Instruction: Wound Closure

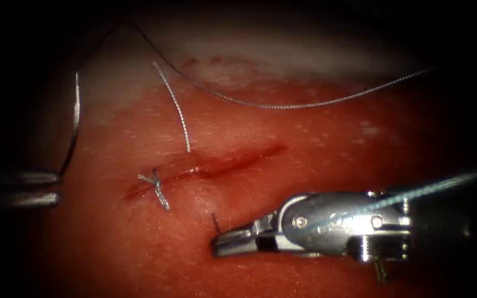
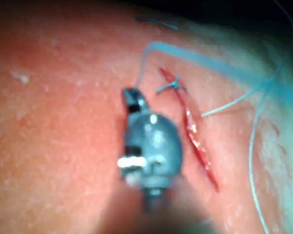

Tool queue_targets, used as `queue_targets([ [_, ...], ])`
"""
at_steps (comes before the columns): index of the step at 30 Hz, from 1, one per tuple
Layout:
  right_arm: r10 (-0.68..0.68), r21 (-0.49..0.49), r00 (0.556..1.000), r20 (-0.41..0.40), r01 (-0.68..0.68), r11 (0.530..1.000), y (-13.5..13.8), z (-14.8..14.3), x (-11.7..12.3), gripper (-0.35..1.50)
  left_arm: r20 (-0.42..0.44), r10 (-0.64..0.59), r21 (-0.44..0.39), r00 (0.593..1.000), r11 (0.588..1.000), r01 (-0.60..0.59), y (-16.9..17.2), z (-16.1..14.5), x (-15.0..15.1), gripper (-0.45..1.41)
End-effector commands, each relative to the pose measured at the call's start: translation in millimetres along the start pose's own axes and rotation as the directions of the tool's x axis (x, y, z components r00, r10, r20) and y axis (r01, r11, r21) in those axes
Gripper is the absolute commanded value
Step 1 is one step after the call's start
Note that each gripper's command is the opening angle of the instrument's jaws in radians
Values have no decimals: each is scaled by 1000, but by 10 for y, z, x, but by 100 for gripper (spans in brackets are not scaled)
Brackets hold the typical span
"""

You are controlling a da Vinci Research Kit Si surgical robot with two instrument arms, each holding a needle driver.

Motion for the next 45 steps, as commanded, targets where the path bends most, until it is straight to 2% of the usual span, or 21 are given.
queue_targets([
  [1,-5,6,1000,-4,5,1000,-3,7,3,-35,-1,-2,-4,1000,1000,2,5,5,-7,-35],
  [5,-12,1,1000,-16,12,1000,-1,7,1,-35,-1,-2,-4,1000,1000,2,5,6,-7,-35],
  [6,-12,0,1000,-24,12,1000,0,7,0,-28,-1,-2,-4,1000,1000,2,4,6,-7,-35],
  [7,-12,-9,999,-38,12,1000,1,7,0,22,-1,-2,-4,1000,1000,2,4,6,-7,-35],
  [8,-11,-42,998,-58,9,999,3,7,0,91,2,-1,-6,1000,1000,1,2,6,-8,-35],
  [9,-10,-59,998,-67,6,998,4,7,1,113,5,0,-7,1000,1000,0,0,6,-9,-35],
  [11,-6,-110,997,-82,-3,994,6,7,4,133,7,5,-10,1000,1000,-5,-12,8,-13,-35],
  [18,-5,-117,997,-81,-5,993,4,6,4,136,49,12,14,999,1000,-13,-51,20,-38,-35],
  [21,-5,-117,997,-81,-4,993,5,6,3,136,97,21,22,995,999,-23,-68,28,-63,-35],
  [23,-7,-117,997,-81,-2,993,5,7,1,136,151,26,27,988,999,-30,-85,38,-91,-35],
  [28,-13,-121,997,-80,3,993,5,6,1,136,224,17,42,974,999,-27,-102,55,-138,-35],
  [32,-13,-123,997,-79,3,992,5,4,0,136,295,17,18,955,1000,-23,-106,64,-171,-3],
  [33,-13,-123,997,-79,3,992,5,4,0,136,303,14,19,953,1000,-21,-107,64,-174,12],
  [36,-13,-129,997,-78,3,992,6,3,-1,136,319,-49,29,946,999,42,-107,56,-173,48],
  [40,-13,-130,997,-78,3,992,6,3,-2,136,319,-181,54,930,983,173,-105,44,-151,65],
  [41,-13,-130,997,-78,3,992,6,3,-2,136,322,-227,62,919,974,219,-104,37,-136,71],
  [44,-14,-129,997,-78,3,992,6,2,-3,136,319,-287,62,903,957,282,-101,28,-115,74],
  [45,-14,-132,997,-78,4,991,6,1,-3,136,323,-302,56,897,952,301,-99,20,-99,75],
])
